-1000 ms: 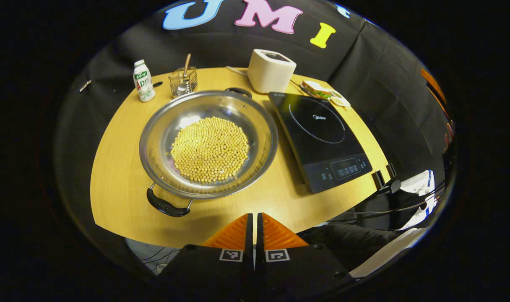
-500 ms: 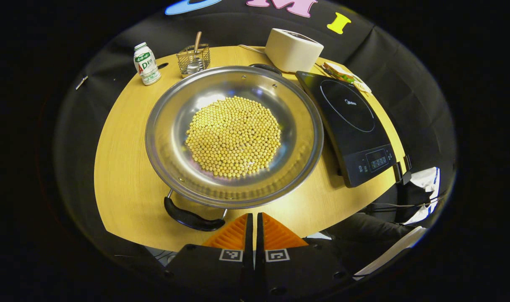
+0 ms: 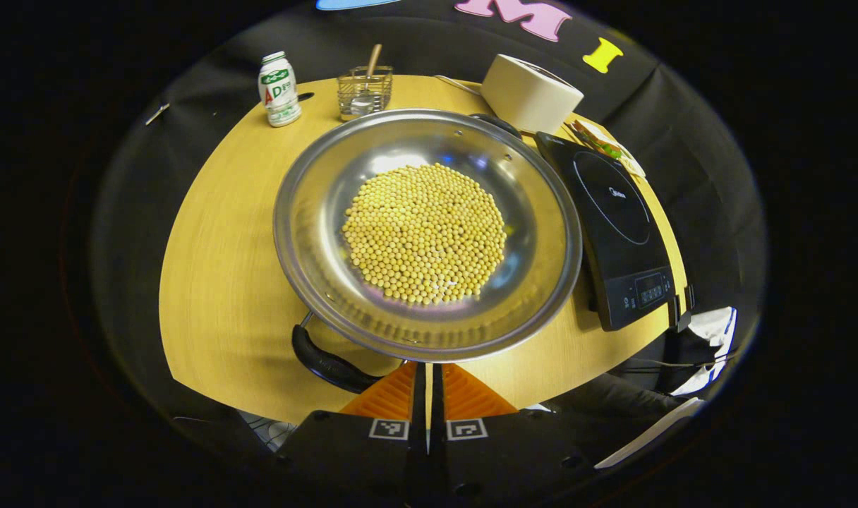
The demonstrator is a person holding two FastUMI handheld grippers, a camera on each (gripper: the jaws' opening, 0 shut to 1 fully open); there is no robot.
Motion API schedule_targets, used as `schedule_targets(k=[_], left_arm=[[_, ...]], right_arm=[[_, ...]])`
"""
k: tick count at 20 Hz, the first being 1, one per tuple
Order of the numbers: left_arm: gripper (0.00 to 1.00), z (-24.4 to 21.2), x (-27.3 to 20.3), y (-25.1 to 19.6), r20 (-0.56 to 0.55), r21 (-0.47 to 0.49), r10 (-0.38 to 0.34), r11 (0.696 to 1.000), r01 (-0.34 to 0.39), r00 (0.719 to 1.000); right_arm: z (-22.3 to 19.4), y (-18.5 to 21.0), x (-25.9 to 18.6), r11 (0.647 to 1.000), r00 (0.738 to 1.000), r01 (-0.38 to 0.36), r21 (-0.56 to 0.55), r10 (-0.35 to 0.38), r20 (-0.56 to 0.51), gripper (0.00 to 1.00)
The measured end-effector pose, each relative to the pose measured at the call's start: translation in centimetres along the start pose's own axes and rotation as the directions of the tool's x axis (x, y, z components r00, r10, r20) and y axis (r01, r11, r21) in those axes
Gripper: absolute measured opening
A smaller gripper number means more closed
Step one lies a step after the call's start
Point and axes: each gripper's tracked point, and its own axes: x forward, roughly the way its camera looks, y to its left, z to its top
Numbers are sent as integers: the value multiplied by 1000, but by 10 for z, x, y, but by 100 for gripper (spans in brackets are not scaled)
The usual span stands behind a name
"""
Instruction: First push the handle of the pot to place it horizontally, then grasp the pot with both hands and set it on the induction cooktop.
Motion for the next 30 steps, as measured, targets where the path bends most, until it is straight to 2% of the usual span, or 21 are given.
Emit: schedule_targets(k=[10,14,21,30], left_arm=[[5,23,-2,88,24,-33,129,991,-128,991],[5,39,1,118,44,-91,175,981,-171,984],[5,68,-1,152,85,-189,210,963,-191,974],[5,101,-7,168,126,-183,263,954,-238,956]], right_arm=[[-7,7,3,1000,1000,-13,-22,13,-16,98],[-8,10,6,999,1000,-11,-35,10,-20,98],[-14,20,15,999,999,-14,-45,12,-36,98],[-36,54,35,997,993,-65,-29,62,-103,98]])
